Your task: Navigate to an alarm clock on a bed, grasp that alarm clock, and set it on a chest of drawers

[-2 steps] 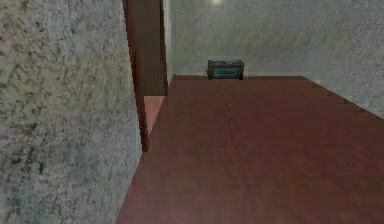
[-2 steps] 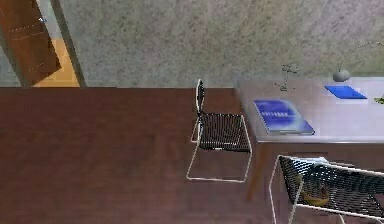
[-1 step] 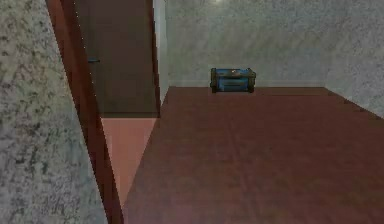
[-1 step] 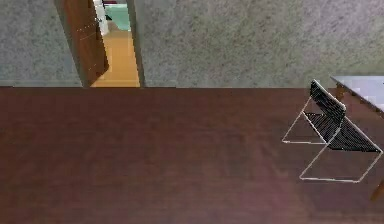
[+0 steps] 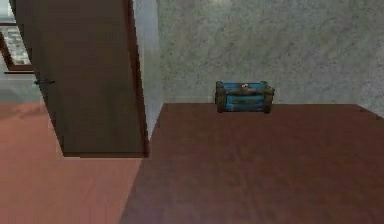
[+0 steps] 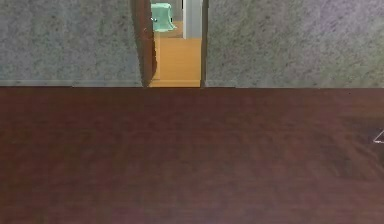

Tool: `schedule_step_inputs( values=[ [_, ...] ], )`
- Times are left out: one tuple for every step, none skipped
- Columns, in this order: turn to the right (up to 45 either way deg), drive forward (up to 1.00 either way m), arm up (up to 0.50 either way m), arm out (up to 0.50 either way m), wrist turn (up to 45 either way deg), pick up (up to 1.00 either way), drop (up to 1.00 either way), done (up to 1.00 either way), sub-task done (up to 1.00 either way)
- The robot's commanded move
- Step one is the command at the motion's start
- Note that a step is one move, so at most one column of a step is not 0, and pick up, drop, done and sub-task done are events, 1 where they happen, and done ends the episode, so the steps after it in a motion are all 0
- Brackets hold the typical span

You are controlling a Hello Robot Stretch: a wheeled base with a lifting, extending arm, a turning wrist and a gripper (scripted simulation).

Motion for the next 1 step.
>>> schedule_step_inputs(
  values=[
    [0.0, 0.20, 0.00, 0.00, 0.0, 0.00, 0.00, 0.00, 0.00]
  ],
)
